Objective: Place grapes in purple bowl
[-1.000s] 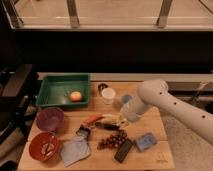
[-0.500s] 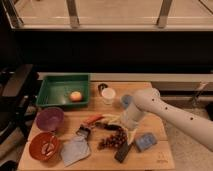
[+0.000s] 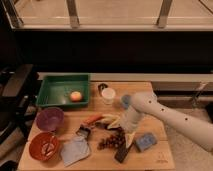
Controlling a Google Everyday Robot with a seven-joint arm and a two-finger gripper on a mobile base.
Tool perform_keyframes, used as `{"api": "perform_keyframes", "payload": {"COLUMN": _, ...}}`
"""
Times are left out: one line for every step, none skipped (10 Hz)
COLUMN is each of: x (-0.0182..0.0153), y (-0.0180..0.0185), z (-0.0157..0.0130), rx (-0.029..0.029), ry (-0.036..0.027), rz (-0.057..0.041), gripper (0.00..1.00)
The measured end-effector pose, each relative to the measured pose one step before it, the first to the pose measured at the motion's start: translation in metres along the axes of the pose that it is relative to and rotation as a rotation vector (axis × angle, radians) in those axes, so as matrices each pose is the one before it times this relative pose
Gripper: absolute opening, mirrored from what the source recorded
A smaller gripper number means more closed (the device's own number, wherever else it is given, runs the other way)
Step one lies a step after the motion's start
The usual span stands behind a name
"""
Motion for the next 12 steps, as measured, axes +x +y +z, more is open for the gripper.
{"api": "perform_keyframes", "payload": {"x": 0.00219, "y": 0.00093, "z": 0.00061, "rx": -0.00024, "ry": -0.00362, "rz": 0.00851, "gripper": 0.52}}
{"api": "perform_keyframes", "payload": {"x": 0.00202, "y": 0.00116, "z": 0.00072, "rx": -0.00078, "ry": -0.00404, "rz": 0.0093, "gripper": 0.44}}
{"api": "perform_keyframes", "payload": {"x": 0.00243, "y": 0.00062, "z": 0.0002, "rx": 0.00243, "ry": -0.00278, "rz": 0.00972, "gripper": 0.34}}
{"api": "perform_keyframes", "payload": {"x": 0.00325, "y": 0.00111, "z": 0.00057, "rx": 0.00172, "ry": -0.00241, "rz": 0.01254, "gripper": 0.22}}
{"api": "perform_keyframes", "payload": {"x": 0.0022, "y": 0.00131, "z": -0.00006, "rx": 0.00144, "ry": -0.0006, "rz": 0.00822, "gripper": 0.14}}
{"api": "perform_keyframes", "payload": {"x": 0.00307, "y": 0.00108, "z": -0.00298, "rx": 0.00445, "ry": 0.00861, "rz": 0.00732, "gripper": 0.04}}
{"api": "perform_keyframes", "payload": {"x": 0.00219, "y": -0.00009, "z": -0.00572, "rx": 0.00448, "ry": 0.01843, "rz": -0.00022, "gripper": 0.0}}
{"api": "perform_keyframes", "payload": {"x": -0.00051, "y": -0.00095, "z": -0.01146, "rx": 0.00811, "ry": 0.02177, "rz": -0.0011, "gripper": 0.0}}
{"api": "perform_keyframes", "payload": {"x": -0.00234, "y": -0.00369, "z": -0.01489, "rx": 0.01188, "ry": 0.02287, "rz": -0.00548, "gripper": 0.0}}
{"api": "perform_keyframes", "payload": {"x": -0.00383, "y": -0.00293, "z": -0.02089, "rx": 0.01166, "ry": 0.02485, "rz": -0.00636, "gripper": 0.0}}
{"api": "perform_keyframes", "payload": {"x": -0.00221, "y": -0.00255, "z": -0.01576, "rx": 0.01251, "ry": 0.01925, "rz": -0.00545, "gripper": 0.0}}
{"api": "perform_keyframes", "payload": {"x": -0.00123, "y": -0.00264, "z": -0.0115, "rx": 0.00972, "ry": 0.01825, "rz": -0.0109, "gripper": 0.0}}
